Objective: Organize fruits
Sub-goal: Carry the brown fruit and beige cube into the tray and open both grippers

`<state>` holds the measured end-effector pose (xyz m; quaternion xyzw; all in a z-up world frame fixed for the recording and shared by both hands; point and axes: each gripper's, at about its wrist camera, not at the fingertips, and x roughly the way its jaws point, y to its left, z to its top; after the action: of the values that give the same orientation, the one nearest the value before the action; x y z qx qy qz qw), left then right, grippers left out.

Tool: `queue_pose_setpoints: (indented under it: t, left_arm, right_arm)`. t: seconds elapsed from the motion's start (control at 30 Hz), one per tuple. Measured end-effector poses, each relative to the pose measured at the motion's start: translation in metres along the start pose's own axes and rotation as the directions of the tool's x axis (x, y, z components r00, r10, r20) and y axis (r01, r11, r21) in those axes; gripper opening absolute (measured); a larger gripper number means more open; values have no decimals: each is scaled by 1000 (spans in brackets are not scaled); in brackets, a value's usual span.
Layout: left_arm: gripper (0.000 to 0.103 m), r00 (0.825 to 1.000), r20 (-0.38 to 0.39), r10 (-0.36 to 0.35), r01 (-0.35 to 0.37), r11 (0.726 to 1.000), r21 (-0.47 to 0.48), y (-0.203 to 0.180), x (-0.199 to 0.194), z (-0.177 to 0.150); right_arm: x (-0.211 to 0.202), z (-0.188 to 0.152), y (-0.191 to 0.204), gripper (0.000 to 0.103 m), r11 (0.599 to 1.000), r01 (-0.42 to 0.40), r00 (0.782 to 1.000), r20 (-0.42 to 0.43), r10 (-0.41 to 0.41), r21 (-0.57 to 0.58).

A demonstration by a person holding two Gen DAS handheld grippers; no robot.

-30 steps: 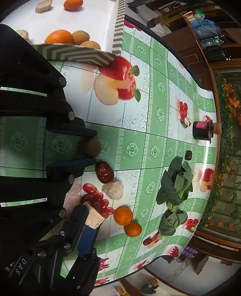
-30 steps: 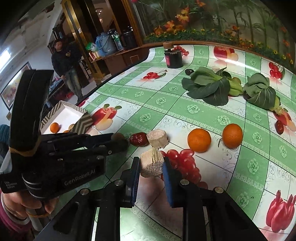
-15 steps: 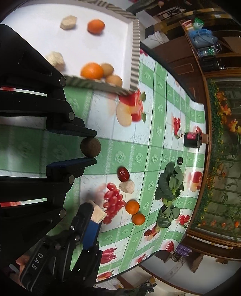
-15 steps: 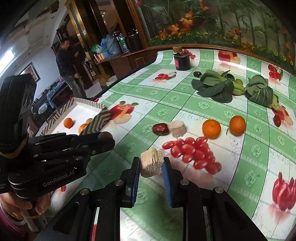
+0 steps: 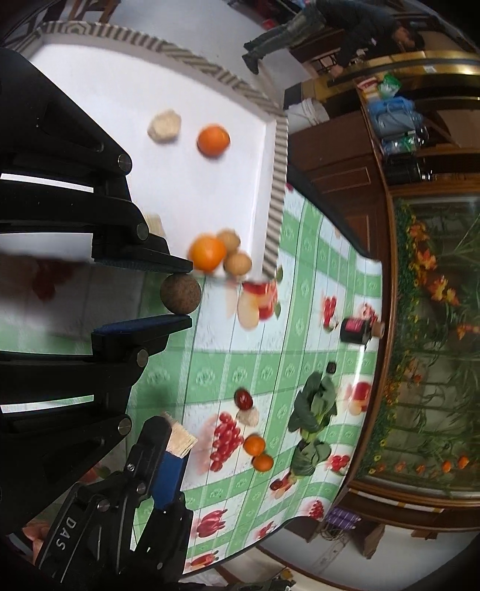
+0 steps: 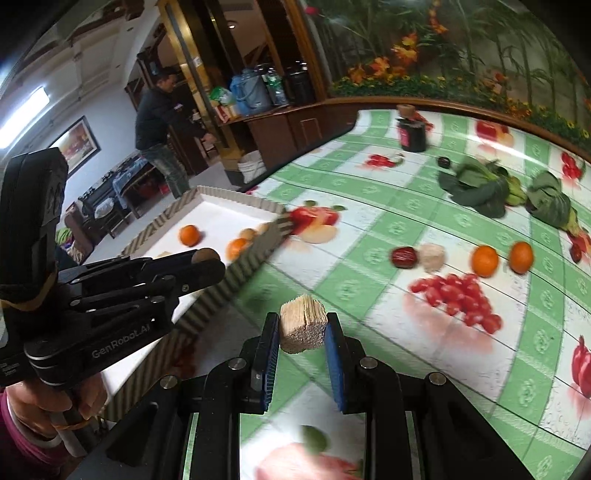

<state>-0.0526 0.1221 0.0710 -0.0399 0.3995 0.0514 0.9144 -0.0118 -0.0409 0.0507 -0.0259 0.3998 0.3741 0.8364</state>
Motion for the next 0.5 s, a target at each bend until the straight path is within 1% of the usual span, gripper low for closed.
queue_pose_setpoints:
  t: [0.3, 0.5]
  left_arm:
    - [22, 998, 16, 64, -63, 997, -49, 52, -20, -16]
    - [22, 994, -11, 112, -113, 988, -109, 98, -24, -32]
  right_arm:
    - [13, 7, 57, 23, 995, -63, 998, -11, 63, -73]
    - [29, 10, 92, 23, 988, -100, 995, -42, 95, -121]
